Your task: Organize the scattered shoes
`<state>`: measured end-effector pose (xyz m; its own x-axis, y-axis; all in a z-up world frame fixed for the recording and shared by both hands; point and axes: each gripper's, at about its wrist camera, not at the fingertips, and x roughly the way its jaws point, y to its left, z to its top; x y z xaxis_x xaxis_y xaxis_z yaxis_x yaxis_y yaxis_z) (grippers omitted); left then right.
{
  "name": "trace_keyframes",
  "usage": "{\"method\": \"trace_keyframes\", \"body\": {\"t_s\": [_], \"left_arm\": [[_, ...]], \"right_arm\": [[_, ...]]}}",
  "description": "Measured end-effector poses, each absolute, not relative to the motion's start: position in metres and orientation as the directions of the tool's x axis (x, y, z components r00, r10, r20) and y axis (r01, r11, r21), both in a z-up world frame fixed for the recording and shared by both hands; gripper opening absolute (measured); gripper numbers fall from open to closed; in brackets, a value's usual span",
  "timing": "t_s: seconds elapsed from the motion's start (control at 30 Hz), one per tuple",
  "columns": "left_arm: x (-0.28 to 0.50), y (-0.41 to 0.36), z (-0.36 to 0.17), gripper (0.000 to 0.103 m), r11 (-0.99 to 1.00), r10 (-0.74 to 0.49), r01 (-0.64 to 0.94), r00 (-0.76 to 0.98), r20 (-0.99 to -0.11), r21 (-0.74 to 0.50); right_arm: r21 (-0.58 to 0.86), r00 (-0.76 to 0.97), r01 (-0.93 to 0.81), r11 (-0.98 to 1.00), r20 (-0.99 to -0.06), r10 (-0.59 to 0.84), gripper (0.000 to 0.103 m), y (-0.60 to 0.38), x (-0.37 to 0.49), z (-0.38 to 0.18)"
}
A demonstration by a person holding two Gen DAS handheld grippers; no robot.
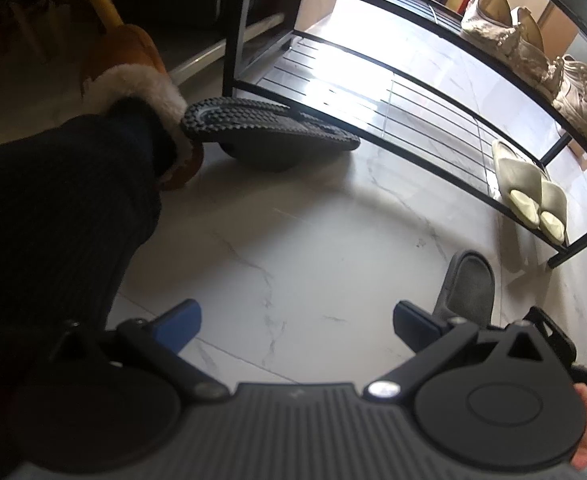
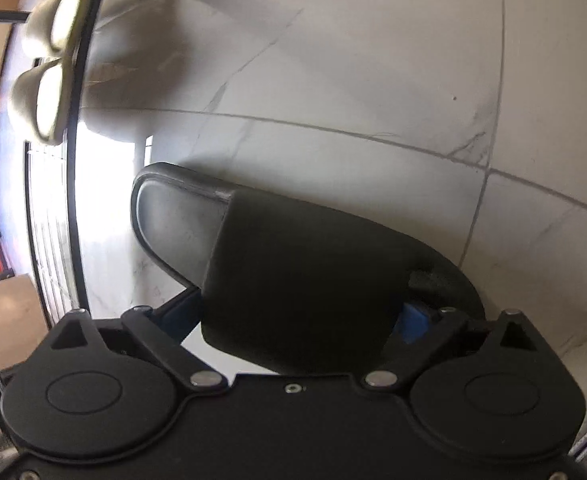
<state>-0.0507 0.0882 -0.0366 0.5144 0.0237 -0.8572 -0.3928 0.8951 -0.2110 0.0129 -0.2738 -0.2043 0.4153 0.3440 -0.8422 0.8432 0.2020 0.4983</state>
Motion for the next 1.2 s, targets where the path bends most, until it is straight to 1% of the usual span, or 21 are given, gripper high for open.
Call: {"method": "trace_keyframes", "body": {"t_s": [0.17, 0.3, 0.37, 0.73, 0.87, 1.0, 1.13, 1.2], "left_arm": [[-0.051, 0.088, -0.037, 0.102, 0.896, 0.024, -0.393, 0.511, -0.86, -0.208], [-0.051, 0.088, -0.037, 0.102, 0.893, 0.024, -0.397, 0.513, -0.858, -0.212], [-0.051, 0.088, -0.037, 0.102, 0.894, 0.025, -0.396, 0.513, -0.858, -0.21], [-0.05, 0.089, -0.039, 0.102, 0.894, 0.034, -0.4, 0.508, -0.861, -0.202], [-0.05, 0.09, -0.038, 0.102, 0.892, 0.035, -0.404, 0.509, -0.86, -0.202], [-0.049, 0.09, -0.038, 0.102, 0.89, 0.036, -0.407, 0.51, -0.859, -0.205], [-0.049, 0.089, -0.038, 0.102, 0.896, 0.045, -0.401, 0.51, -0.859, -0.192], [-0.049, 0.089, -0.039, 0.102, 0.897, 0.058, -0.403, 0.513, -0.856, -0.181]], "right_arm": [[0.502, 0.415, 0.845, 0.183, -0.832, 0.369, 0.097, -0.268, 0.002, -0.209], [0.498, 0.366, 0.821, 0.279, -0.834, 0.412, 0.097, -0.249, 0.001, -0.21], [0.496, 0.354, 0.817, 0.293, -0.834, 0.423, 0.097, -0.242, 0.001, -0.21], [0.495, 0.342, 0.813, 0.305, -0.832, 0.437, 0.097, -0.214, 0.039, -0.216], [0.5, 0.336, 0.821, 0.275, -0.813, 0.476, 0.097, -0.213, 0.043, -0.217], [0.516, 0.34, 0.824, 0.233, -0.78, 0.526, 0.102, -0.22, 0.038, -0.211], [0.577, 0.365, 0.784, 0.228, -0.726, 0.583, 0.103, -0.235, 0.029, -0.195], [0.619, 0.395, 0.746, 0.244, -0.707, 0.586, 0.103, -0.251, 0.025, -0.188]]}}
